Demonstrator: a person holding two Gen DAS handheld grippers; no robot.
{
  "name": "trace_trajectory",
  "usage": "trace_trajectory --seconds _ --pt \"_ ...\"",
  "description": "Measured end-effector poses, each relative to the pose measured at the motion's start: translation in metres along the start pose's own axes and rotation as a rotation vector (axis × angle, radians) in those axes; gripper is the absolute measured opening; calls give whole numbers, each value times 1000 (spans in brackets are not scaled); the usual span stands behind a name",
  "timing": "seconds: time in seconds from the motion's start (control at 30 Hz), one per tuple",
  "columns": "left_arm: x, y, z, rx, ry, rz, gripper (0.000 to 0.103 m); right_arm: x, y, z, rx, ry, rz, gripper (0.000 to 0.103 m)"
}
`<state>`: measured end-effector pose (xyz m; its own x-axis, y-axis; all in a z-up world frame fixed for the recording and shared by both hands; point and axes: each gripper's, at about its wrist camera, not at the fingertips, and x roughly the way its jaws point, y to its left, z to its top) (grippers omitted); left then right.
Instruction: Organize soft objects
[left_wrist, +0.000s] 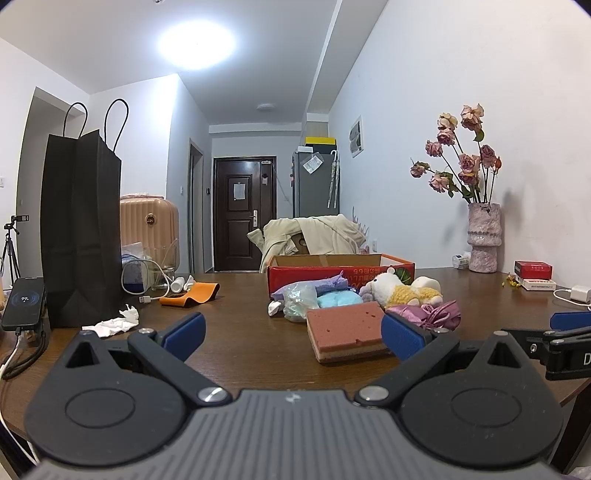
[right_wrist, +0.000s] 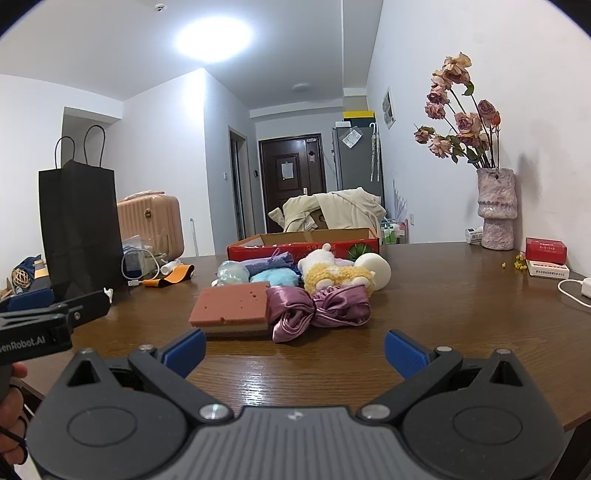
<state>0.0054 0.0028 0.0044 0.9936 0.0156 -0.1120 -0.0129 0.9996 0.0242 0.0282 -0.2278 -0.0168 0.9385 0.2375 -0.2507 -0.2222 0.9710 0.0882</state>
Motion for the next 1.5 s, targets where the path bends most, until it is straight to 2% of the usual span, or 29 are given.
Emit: trace_trajectory --seconds 1.5 --pt "-2 4 1 -3 -3 -2 103 -2 -3 1 11 -13 -16 103"
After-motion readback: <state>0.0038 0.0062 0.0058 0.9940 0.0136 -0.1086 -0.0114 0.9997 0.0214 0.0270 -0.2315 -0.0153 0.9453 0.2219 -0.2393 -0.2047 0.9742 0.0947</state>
